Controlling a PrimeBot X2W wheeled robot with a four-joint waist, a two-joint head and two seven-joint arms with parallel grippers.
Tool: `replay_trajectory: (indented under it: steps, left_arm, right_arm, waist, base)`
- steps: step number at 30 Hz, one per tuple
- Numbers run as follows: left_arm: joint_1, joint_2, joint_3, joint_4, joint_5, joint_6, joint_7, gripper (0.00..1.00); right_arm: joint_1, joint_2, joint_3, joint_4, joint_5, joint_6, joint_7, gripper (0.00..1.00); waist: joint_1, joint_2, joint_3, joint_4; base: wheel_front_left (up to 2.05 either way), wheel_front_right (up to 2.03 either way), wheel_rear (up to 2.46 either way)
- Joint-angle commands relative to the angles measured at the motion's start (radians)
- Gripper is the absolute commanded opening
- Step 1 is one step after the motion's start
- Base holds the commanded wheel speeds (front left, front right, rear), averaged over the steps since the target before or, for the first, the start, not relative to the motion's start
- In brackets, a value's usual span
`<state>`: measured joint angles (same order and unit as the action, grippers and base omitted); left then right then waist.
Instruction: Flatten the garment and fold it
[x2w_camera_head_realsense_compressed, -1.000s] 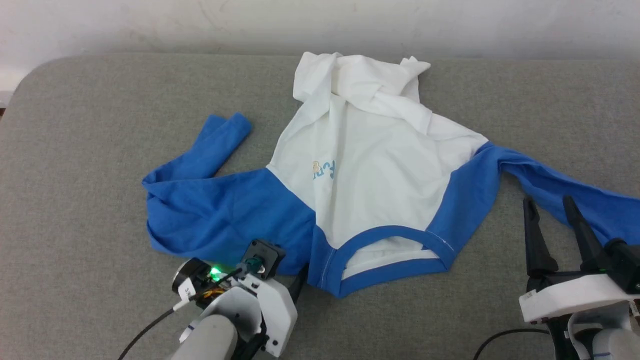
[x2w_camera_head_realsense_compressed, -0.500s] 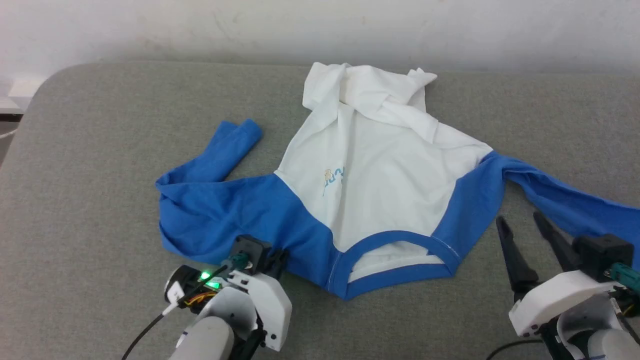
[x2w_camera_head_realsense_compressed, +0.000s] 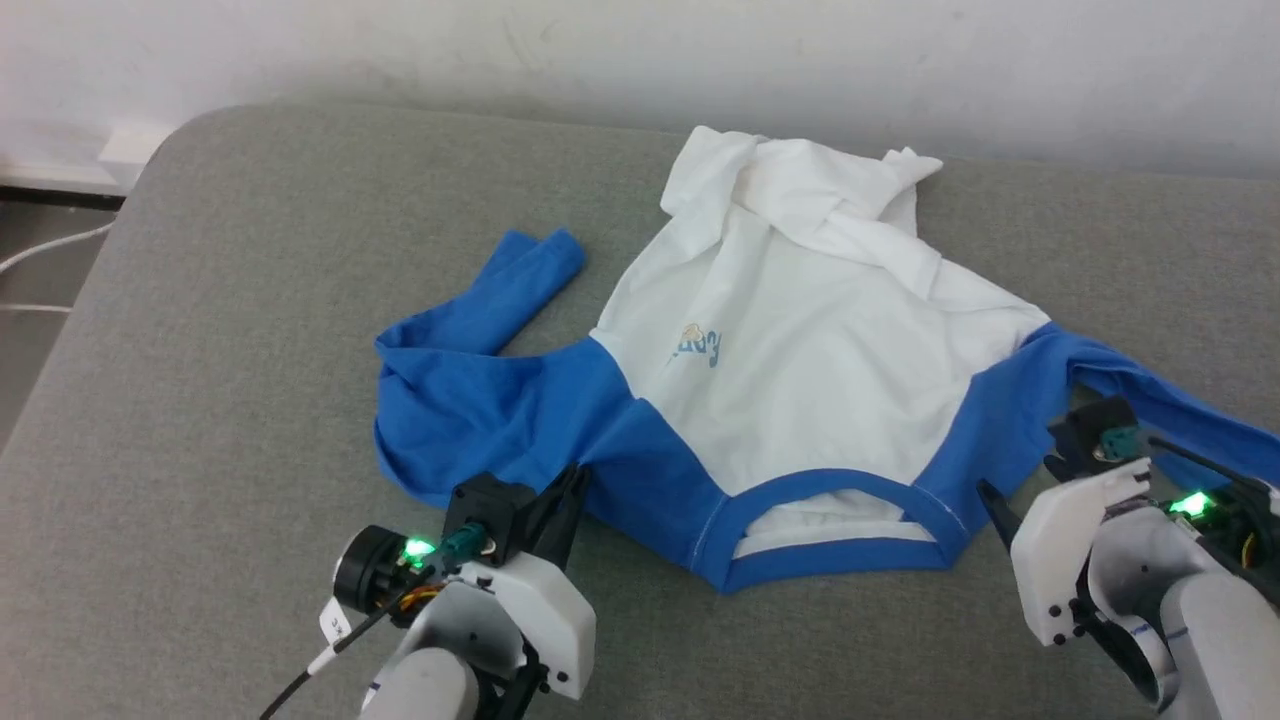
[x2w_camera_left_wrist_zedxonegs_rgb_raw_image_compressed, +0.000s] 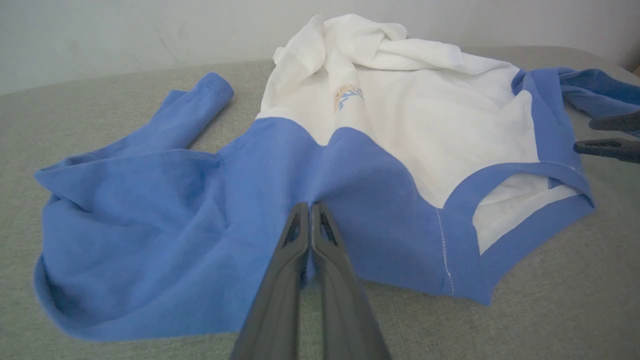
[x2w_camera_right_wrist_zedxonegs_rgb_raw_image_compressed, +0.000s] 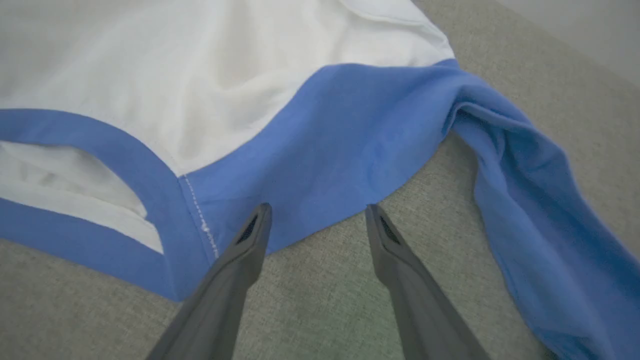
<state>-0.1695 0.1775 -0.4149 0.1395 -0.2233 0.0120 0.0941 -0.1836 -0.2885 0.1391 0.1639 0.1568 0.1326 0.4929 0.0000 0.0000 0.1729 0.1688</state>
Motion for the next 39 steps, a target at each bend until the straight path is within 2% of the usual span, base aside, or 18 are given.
replay_trajectory:
  steps: [1,14,15,16,17,21,26,35,39]
  left_arm:
    - [0.01,-0.003,-0.001,-0.006,-0.003,0.007,-0.009,0.0]
    - [-0.012,-0.016,-0.036,0.005,-0.004,-0.003,-0.023,0.0]
    - [-0.013,-0.016,-0.037,0.007,-0.004,-0.003,-0.023,0.0]
    - [-0.014,-0.016,-0.039,0.01,-0.005,-0.003,-0.024,0.0]
    - [-0.014,-0.015,-0.04,0.013,-0.005,-0.003,-0.025,0.0]
    - [-0.013,-0.009,-0.041,0.027,-0.009,-0.004,-0.033,0.0]
    - [-0.009,0.006,-0.035,0.035,-0.013,-0.003,-0.049,0.0]
    - [0.009,0.051,-0.025,-0.024,-0.012,-0.002,-0.061,0.0]
    - [0.001,0.074,-0.012,-0.086,-0.011,0.001,-0.063,0.0]
  right_arm:
    - [-0.021,0.0,0.005,0.013,-0.008,-0.002,0.009,1.0]
    - [-0.086,-0.063,0.142,0.19,0.011,-0.002,0.132,1.0]
    - [-0.083,-0.067,0.154,0.203,0.015,-0.002,0.147,0.85]
    - [-0.079,-0.07,0.164,0.215,0.024,-0.002,0.159,0.28]
    - [-0.075,-0.072,0.173,0.224,0.033,-0.002,0.167,0.0]
    - [-0.066,-0.076,0.188,0.236,0.068,-0.002,0.161,0.0]
    - [-0.051,-0.088,0.16,0.196,0.098,-0.002,0.096,0.0]
    - [0.011,-0.094,0.057,-0.057,0.184,-0.002,-0.004,0.0]
    - [0.029,-0.111,0.03,-0.175,0.189,-0.002,-0.025,0.0]
  waist:
    - [0.0,0.0,0.008,0.013]
    - [0.0,0.0,0.045,0.051]
    - [0.0,0.0,0.047,0.051]
    - [0.0,0.0,0.047,0.05]
    - [0.0,0.0,0.048,0.049]
    - [0.0,0.0,0.035,0.04]
    - [0.0,0.0,-0.012,0.018]
    - [0.0,0.0,-0.099,-0.04]
    - [0.0,0.0,-0.125,-0.059]
  base:
    - [0.0,0.0,0.0]
    - [0.0,0.0,0.0]
    - [0.0,0.0,0.0]
    - [0.0,0.0,0.0]
    - [0.0,0.0,0.0]
    - [0.0,0.0,0.0]
    - [0.0,0.0,0.0]
    - [0.0,0.0,0.0]
    - [0.0,0.0,0.0]
